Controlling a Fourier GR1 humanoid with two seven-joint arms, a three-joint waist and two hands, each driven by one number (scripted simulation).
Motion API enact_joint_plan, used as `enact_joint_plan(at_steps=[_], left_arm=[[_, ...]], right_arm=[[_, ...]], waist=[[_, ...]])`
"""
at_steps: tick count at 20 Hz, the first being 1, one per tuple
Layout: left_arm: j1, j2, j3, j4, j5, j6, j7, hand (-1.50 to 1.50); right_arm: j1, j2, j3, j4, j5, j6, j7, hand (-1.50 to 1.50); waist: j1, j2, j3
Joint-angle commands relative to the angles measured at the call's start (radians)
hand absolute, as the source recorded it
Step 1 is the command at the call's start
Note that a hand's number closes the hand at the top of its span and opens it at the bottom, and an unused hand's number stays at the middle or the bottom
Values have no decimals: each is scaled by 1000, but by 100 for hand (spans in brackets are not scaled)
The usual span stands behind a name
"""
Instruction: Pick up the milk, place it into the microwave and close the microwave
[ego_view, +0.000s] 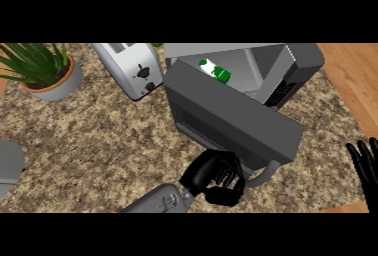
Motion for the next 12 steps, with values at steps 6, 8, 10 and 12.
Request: enact_joint_plan(at_steps=[6,8,10,12], left_arm=[[-96,-10,78,-44,191,167,-136,-150],[-136,-10,102,-18,216,177,-151,-150],[-152,-10,102,-5,243,189,-171,-150],[-162,-10,99,7,264,208,-202,-150]], right_arm=[[-41,-43,-18,-73,-38,19,24,-150],[-50,-35,-10,-87,-79,27,46,-150],[-58,-43,-11,-89,-94,36,55,-150],[-68,-56,-19,-92,-110,46,60,-150]], waist=[[-79,20,-6],[-92,26,-5],[-109,34,-4],[-118,37,-3]])
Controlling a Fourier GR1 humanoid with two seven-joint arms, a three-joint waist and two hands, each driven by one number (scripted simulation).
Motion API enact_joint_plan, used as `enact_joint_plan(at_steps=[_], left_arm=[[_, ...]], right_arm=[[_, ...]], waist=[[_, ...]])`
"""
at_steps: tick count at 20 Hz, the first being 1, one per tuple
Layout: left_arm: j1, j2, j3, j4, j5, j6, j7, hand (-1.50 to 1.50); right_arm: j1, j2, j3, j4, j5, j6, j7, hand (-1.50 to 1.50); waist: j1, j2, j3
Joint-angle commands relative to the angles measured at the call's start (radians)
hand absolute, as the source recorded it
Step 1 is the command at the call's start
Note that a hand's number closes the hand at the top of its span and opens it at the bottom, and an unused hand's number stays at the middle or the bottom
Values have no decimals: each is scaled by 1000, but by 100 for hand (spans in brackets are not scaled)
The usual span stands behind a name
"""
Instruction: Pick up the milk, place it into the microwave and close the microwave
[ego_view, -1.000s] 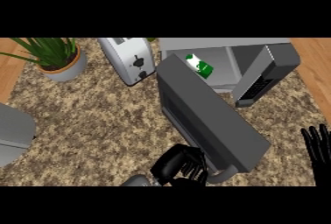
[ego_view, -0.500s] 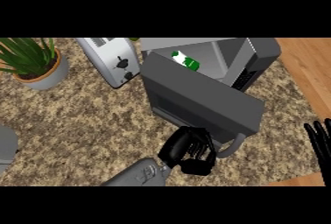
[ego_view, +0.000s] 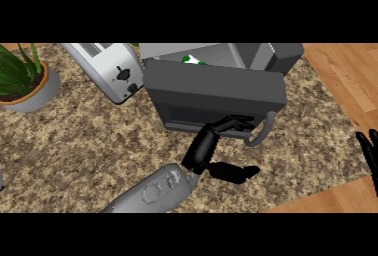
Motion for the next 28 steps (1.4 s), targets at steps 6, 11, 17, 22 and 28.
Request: enact_joint_plan(at_steps=[6,11,17,22,28], left_arm=[[-120,-2,40,72,120,59,-66,-150],[-183,-2,45,109,161,75,-83,-150],[-238,-2,51,158,209,88,-110,-150],[-268,-2,55,184,250,96,-136,-150],[-298,-2,54,211,294,100,-159,-150]], right_arm=[[-39,-32,-4,-18,-75,39,36,-150],[-81,-68,-5,-19,-110,56,72,-150],[-113,-86,-2,-27,-152,74,93,-150],[-133,-108,5,-19,-185,93,121,-150],[-158,-131,-13,-15,-206,83,140,-150]], waist=[[-61,19,4],[-80,31,4],[-110,40,5],[-120,47,6],[-137,48,6]])
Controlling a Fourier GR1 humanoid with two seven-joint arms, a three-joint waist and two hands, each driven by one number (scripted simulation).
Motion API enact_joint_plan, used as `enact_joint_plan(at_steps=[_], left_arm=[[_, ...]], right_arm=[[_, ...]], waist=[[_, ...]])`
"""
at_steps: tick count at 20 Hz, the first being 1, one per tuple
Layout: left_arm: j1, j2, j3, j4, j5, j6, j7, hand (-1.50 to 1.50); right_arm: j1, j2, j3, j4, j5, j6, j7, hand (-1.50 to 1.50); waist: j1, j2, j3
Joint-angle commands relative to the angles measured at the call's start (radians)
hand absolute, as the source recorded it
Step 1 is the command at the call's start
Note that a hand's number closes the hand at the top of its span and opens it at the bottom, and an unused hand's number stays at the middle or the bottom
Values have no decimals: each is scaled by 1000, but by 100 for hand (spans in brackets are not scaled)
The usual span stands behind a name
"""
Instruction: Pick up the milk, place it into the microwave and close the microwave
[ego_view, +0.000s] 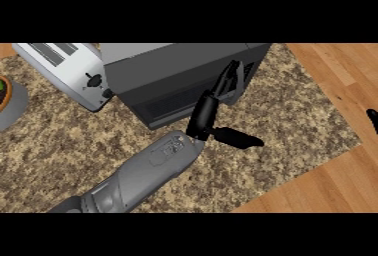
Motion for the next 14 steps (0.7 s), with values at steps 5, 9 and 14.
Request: enact_joint_plan(at_steps=[5,9,14], left_arm=[[-62,-3,16,54,58,17,-24,-150],[-57,-2,2,62,78,20,-52,-150],[-57,-2,-9,73,107,25,-73,-150]], right_arm=[[-28,-31,-13,8,-44,2,33,-150],[-36,-47,-15,7,-58,9,47,-150],[-59,-57,-20,8,-85,-1,64,-150]], waist=[[-25,5,2],[-32,5,1],[-36,7,1]])
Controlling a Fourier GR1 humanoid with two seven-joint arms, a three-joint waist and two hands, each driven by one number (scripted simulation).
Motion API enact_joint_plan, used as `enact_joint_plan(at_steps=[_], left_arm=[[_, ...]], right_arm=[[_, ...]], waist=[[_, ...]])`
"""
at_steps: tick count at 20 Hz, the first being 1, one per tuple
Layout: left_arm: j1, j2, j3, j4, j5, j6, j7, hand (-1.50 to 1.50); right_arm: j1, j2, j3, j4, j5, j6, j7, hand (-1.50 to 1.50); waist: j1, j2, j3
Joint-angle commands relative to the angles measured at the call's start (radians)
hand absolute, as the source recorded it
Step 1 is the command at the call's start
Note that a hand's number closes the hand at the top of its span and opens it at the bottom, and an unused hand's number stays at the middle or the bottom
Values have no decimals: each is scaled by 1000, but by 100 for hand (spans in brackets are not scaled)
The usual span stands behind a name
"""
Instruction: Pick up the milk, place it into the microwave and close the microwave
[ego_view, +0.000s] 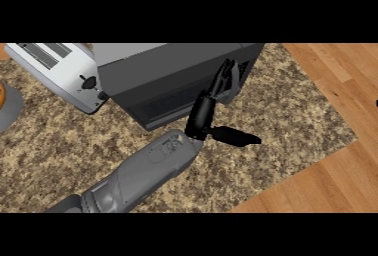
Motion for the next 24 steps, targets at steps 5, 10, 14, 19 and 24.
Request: enact_joint_plan(at_steps=[5,10,14,19,24], left_arm=[[-49,-8,6,49,52,8,-16,-150],[-58,-8,-4,60,75,8,-34,-150],[-65,-8,-9,61,96,10,-47,-150],[-63,-8,-19,70,119,5,-65,-150],[-72,-8,-26,82,141,10,-75,-150]], right_arm=[[-26,-24,-2,9,-33,9,24,-150],[-24,-37,-4,8,-54,21,35,-150],[-42,-43,3,10,-76,22,49,-150],[-60,-58,1,14,-96,27,62,-150],[-63,-61,6,13,-112,29,70,-150]], waist=[[-14,11,1],[-25,3,3],[-21,6,2],[-16,11,1],[-19,8,2]])
